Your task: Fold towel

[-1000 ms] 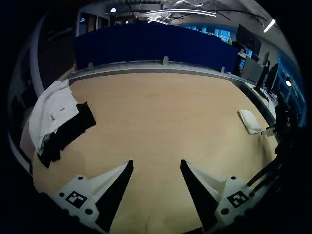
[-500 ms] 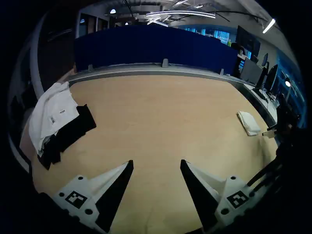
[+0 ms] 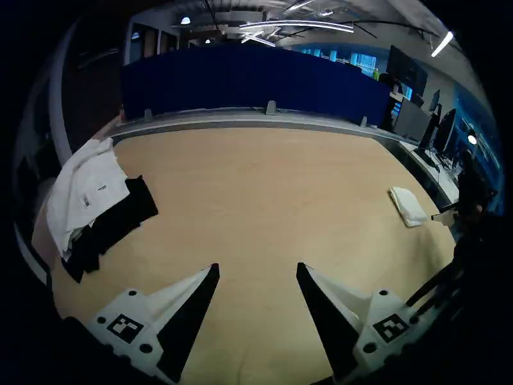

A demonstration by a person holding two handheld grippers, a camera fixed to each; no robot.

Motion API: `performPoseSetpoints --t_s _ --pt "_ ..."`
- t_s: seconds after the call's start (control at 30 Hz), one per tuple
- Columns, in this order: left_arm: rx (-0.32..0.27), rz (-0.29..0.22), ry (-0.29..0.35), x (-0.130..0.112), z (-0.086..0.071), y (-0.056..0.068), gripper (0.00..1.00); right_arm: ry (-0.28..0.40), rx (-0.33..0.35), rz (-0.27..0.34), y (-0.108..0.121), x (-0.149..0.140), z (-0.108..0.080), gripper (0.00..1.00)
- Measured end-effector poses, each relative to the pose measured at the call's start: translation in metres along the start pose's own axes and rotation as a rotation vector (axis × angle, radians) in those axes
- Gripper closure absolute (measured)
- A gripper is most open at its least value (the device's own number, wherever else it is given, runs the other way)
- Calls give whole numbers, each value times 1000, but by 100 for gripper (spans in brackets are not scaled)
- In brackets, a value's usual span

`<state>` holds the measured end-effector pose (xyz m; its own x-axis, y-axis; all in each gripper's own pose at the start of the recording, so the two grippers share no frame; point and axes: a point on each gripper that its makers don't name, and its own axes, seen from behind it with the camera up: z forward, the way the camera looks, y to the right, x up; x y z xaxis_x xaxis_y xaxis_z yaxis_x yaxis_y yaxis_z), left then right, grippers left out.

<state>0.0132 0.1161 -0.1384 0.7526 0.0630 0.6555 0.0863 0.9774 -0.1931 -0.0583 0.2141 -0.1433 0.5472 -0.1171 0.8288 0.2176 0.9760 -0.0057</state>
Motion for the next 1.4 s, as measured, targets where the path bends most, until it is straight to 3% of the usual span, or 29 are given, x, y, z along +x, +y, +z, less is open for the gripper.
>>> performPoseSetpoints --t_s 0.67,1.1,1.4 --pt "-5 -11 19 2 -4 -4 11 86 35 26 -29 29 -22 3" --pt "-7 -13 28 6 -5 -4 11 254 60 51 -54 86 -45 3" --pt "-7 -18 42 12 -5 -6 11 351 117 98 -85 118 -63 3"
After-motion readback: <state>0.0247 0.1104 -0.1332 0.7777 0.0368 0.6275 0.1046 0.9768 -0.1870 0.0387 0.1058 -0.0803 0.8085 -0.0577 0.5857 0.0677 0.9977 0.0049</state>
